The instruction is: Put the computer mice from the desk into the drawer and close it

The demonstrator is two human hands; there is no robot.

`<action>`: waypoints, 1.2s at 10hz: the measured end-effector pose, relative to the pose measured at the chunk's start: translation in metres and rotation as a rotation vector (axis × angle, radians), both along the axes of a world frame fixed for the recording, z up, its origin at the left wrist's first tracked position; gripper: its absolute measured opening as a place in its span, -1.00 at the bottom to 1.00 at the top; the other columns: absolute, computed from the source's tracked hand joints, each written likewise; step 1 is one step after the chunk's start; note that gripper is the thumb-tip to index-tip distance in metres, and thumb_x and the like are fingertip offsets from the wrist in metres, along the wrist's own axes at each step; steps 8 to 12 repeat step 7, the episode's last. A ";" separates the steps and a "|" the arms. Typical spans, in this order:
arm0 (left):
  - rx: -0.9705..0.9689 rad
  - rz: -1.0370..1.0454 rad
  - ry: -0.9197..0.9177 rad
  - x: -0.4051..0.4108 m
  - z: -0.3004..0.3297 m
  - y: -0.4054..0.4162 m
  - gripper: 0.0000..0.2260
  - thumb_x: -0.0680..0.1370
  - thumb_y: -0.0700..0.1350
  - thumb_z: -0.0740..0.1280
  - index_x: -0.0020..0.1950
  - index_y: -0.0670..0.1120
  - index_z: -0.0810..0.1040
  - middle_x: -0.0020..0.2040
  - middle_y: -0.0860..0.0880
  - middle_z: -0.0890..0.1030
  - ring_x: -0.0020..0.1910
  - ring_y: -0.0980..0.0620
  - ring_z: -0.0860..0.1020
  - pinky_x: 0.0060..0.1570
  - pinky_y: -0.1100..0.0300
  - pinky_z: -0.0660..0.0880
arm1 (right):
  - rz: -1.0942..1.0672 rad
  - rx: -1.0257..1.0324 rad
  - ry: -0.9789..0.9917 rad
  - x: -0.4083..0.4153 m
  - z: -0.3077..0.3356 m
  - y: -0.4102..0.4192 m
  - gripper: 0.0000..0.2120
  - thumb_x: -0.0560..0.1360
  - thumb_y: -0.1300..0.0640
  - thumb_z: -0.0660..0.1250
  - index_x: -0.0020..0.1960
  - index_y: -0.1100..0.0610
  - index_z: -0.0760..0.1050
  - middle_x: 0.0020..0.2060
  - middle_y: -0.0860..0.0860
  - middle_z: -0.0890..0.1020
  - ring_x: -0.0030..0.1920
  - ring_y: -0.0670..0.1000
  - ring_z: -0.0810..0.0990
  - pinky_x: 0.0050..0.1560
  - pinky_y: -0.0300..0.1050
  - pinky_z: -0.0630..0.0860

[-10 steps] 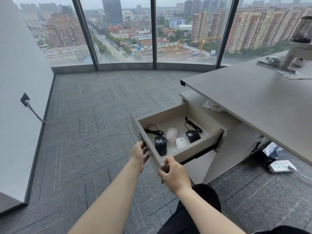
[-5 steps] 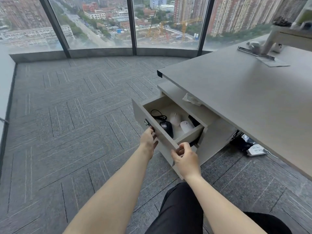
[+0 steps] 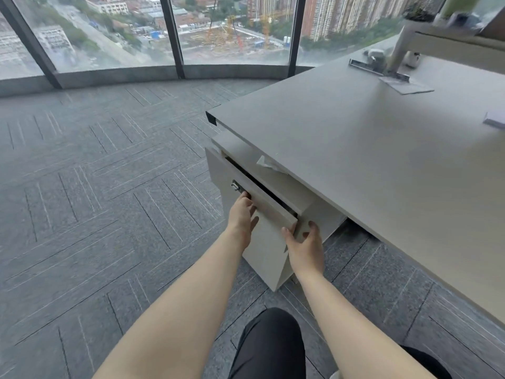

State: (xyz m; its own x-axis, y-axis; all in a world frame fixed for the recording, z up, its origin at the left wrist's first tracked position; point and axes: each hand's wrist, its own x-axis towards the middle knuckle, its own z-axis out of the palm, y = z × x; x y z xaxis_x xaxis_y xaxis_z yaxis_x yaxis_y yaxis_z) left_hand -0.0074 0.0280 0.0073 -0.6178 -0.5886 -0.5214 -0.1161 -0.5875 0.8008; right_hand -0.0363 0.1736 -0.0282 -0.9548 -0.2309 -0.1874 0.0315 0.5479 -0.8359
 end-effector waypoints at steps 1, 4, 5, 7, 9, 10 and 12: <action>0.007 -0.022 0.020 -0.012 -0.001 0.001 -0.59 0.60 -0.22 0.04 0.40 0.03 0.40 0.13 0.11 0.49 0.35 -0.01 0.44 0.41 -0.03 0.32 | 0.017 -0.012 0.000 -0.016 -0.003 0.000 -0.25 0.48 -0.21 0.34 0.51 0.12 0.18 0.38 0.17 0.47 0.31 0.21 0.51 0.16 0.04 0.49; -0.072 -0.129 -0.016 -0.025 -0.005 -0.001 -0.55 0.49 -0.27 0.12 0.28 0.11 0.49 0.05 0.17 0.56 0.25 0.06 0.49 0.34 0.05 0.38 | 0.080 -0.020 -0.016 -0.035 -0.003 0.007 -0.41 0.47 -0.18 0.36 0.39 0.04 0.29 0.32 0.09 0.55 0.27 0.18 0.55 0.14 0.05 0.51; -0.151 -0.194 -0.070 -0.020 -0.004 -0.001 -0.42 0.47 -0.25 0.15 0.48 0.10 0.34 0.21 0.11 0.52 0.27 0.06 0.48 0.33 0.04 0.40 | 0.097 0.015 -0.034 -0.036 0.003 0.007 -0.40 0.49 -0.16 0.36 0.41 0.08 0.28 0.29 0.12 0.57 0.25 0.20 0.56 0.11 0.04 0.50; -0.375 -0.238 -0.160 0.018 -0.010 0.023 -0.65 0.53 -0.23 0.15 0.27 -0.01 0.47 0.11 -0.11 0.56 0.15 -0.07 0.49 0.18 0.04 0.40 | 0.348 0.380 -0.129 -0.031 0.033 0.021 -0.67 0.48 -0.10 0.28 0.00 0.17 0.56 -0.16 0.03 0.59 -0.16 0.08 0.54 -0.13 -0.07 0.46; -0.375 -0.238 -0.160 0.018 -0.010 0.023 -0.65 0.53 -0.23 0.15 0.27 -0.01 0.47 0.11 -0.11 0.56 0.15 -0.07 0.49 0.18 0.04 0.40 | 0.348 0.380 -0.129 -0.031 0.033 0.021 -0.67 0.48 -0.10 0.28 0.00 0.17 0.56 -0.16 0.03 0.59 -0.16 0.08 0.54 -0.13 -0.07 0.46; -0.375 -0.238 -0.160 0.018 -0.010 0.023 -0.65 0.53 -0.23 0.15 0.27 -0.01 0.47 0.11 -0.11 0.56 0.15 -0.07 0.49 0.18 0.04 0.40 | 0.348 0.380 -0.129 -0.031 0.033 0.021 -0.67 0.48 -0.10 0.28 0.00 0.17 0.56 -0.16 0.03 0.59 -0.16 0.08 0.54 -0.13 -0.07 0.46; -0.375 -0.238 -0.160 0.018 -0.010 0.023 -0.65 0.53 -0.23 0.15 0.27 -0.01 0.47 0.11 -0.11 0.56 0.15 -0.07 0.49 0.18 0.04 0.40 | 0.348 0.380 -0.129 -0.031 0.033 0.021 -0.67 0.48 -0.10 0.28 0.00 0.17 0.56 -0.16 0.03 0.59 -0.16 0.08 0.54 -0.13 -0.07 0.46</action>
